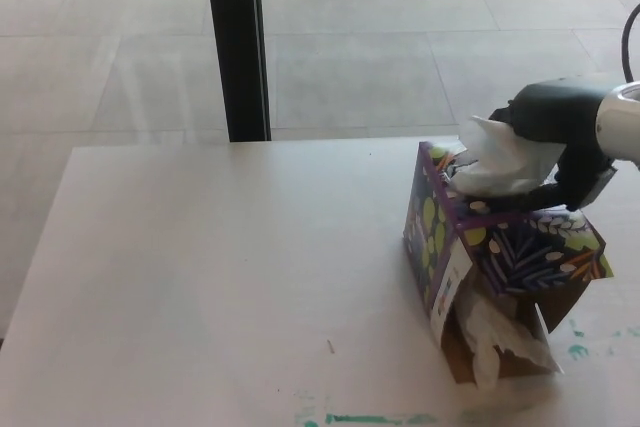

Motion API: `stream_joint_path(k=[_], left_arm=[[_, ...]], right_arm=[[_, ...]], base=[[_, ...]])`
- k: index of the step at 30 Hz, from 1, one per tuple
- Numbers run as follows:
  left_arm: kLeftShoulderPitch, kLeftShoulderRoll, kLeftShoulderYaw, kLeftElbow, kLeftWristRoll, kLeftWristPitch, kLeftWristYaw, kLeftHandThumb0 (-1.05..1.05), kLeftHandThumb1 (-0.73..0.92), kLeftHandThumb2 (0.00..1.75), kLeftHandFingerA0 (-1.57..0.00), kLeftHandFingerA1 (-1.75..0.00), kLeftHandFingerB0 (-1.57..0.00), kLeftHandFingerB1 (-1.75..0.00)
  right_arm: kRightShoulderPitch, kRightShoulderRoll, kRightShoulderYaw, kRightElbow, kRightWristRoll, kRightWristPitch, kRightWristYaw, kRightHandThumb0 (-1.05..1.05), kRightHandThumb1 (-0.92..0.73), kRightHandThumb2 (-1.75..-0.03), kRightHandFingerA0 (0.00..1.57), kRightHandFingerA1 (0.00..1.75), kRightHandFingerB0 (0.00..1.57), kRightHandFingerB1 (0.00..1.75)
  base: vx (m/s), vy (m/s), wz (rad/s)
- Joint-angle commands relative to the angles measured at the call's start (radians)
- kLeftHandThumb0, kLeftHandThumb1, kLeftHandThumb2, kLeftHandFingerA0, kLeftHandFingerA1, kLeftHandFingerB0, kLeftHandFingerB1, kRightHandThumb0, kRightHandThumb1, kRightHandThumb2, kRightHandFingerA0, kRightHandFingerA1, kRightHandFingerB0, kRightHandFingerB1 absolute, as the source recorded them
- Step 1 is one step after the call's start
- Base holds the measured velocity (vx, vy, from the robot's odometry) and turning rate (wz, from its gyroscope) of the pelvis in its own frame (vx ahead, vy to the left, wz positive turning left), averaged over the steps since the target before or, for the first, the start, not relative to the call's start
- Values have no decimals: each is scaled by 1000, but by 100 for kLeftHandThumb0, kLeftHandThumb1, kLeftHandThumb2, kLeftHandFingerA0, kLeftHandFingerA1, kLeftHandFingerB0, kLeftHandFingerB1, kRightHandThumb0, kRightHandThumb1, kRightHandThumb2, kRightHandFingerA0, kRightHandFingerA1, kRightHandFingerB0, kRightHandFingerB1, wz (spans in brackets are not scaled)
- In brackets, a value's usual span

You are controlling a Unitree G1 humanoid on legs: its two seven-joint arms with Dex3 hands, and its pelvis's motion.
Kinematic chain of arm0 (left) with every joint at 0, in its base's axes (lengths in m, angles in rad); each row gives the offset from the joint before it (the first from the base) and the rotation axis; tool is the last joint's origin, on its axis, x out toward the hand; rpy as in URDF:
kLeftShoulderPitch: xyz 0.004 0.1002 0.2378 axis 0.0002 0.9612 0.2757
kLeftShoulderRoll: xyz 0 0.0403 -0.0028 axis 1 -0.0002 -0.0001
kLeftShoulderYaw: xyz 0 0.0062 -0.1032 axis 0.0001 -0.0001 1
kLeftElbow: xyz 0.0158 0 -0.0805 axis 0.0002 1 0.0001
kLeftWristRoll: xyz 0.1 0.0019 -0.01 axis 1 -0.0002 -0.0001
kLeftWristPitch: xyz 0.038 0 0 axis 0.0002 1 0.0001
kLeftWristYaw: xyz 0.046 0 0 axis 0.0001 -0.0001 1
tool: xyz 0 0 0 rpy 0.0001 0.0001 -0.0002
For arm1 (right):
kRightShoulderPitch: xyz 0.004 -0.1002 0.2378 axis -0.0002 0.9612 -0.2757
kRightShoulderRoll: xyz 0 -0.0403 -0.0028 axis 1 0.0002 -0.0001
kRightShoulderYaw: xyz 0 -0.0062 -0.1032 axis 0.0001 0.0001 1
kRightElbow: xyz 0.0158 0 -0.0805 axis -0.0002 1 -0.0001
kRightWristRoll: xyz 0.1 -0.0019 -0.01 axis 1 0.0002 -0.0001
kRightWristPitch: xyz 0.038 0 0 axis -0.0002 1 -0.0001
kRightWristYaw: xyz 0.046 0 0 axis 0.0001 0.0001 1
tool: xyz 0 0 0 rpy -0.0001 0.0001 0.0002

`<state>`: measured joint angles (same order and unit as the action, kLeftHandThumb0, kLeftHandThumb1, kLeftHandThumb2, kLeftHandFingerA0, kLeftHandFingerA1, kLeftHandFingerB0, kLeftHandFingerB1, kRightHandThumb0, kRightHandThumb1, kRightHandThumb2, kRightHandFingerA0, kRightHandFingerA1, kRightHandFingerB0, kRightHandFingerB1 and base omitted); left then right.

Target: The robot uses its right hand to pull out a tissue from the tissue box kept in the middle of the desk and put it on the right side

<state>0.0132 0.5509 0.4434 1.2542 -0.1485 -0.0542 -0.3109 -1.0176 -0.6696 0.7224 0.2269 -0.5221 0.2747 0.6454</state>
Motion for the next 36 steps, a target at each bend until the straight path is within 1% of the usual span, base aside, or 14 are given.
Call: stream_joint_path(k=[1,2,3,4,5,9,10,11,14,20,25,30,33,36], left_arm=[[25,40,-24,-14,6,-32,-67,-42,73,62,-50,-60,-49,-48],[31,39,-4,-13,-16,-21,-84,-42,74,62,-48,-61,-49,-49],[32,39,-1,-13,-19,-19,-85,-42,74,62,-48,-61,-49,-49],[33,38,-5,-13,-13,-26,-74,-41,71,61,-52,-59,-53,-48],[33,36,-8,-11,-8,-30,-64,-43,75,63,-48,-61,-48,-46],[42,27,8,-12,-26,-44,-82,-42,78,64,-47,-60,-45,-47],[41,28,8,-10,-25,-42,-79,-44,78,66,-46,-60,-45,-47],[42,28,2,-9,-17,-53,-71,-43,77,66,-47,-59,-45,-46],[47,26,-7,-6,-6,-58,-58,-44,83,66,-51,-61,-48,-45],[46,19,16,-5,-29,-47,-57,-46,89,66,-51,-60,-49,-44],[58,18,5,-8,-15,-69,-50,-52,89,66,-52,-63,-50,-44],[53,12,31,-4,-43,-35,-50,-53,87,65,-50,-60,-49,-45],[61,10,30,-3,-39,-36,-38,-53,87,65,-52,-60,-50,-45],[64,4,41,1,-50,-31,-41,-54,87,65,-52,-61,-51,-46]], right_arm=[[77,-62,96,34,-415,-190,-560,-43,-59,-101,119,136,82,112],[100,-59,71,44,-384,-246,-655,-36,-69,-66,94,174,76,103],[102,-58,68,47,-381,-252,-668,-36,-69,-66,94,174,76,103],[104,-56,62,51,-373,-265,-688,-41,-51,-97,122,137,77,105],[107,-54,42,61,-352,-305,-735,-35,-66,-69,93,175,68,129],[114,-61,11,41,-321,-344,-757,-35,-57,-71,92,175,69,133],[116,-61,7,40,-317,-349,-761,-40,-42,-94,120,133,81,105],[115,-60,3,44,-309,-360,-762,-34,-54,-72,95,173,75,117],[124,-58,-4,45,-301,-369,-776,-35,-51,-81,94,175,72,132],[120,-56,-17,71,-285,-420,-823,-35,-49,-83,97,175,80,116],[123,-44,-49,67,-264,-410,-842,-33,-54,-87,96,175,70,144],[139,-50,-83,54,-242,-407,-830,-30,-60,-79,96,175,74,129],[164,-38,-94,86,-252,-444,-951,-30,-58,-76,97,172,79,124],[146,-32,-112,145,-258,-484,-1068,-26,-60,-86,93,175,68,142]], base=[[0,0,0],[0,0,0],[0,0,0],[0,0,0],[0,0,0],[0,0,0],[0,0,0],[0,0,0],[0,0,0],[0,0,0],[0,0,0],[0,0,0],[0,0,0],[0,0,0]])
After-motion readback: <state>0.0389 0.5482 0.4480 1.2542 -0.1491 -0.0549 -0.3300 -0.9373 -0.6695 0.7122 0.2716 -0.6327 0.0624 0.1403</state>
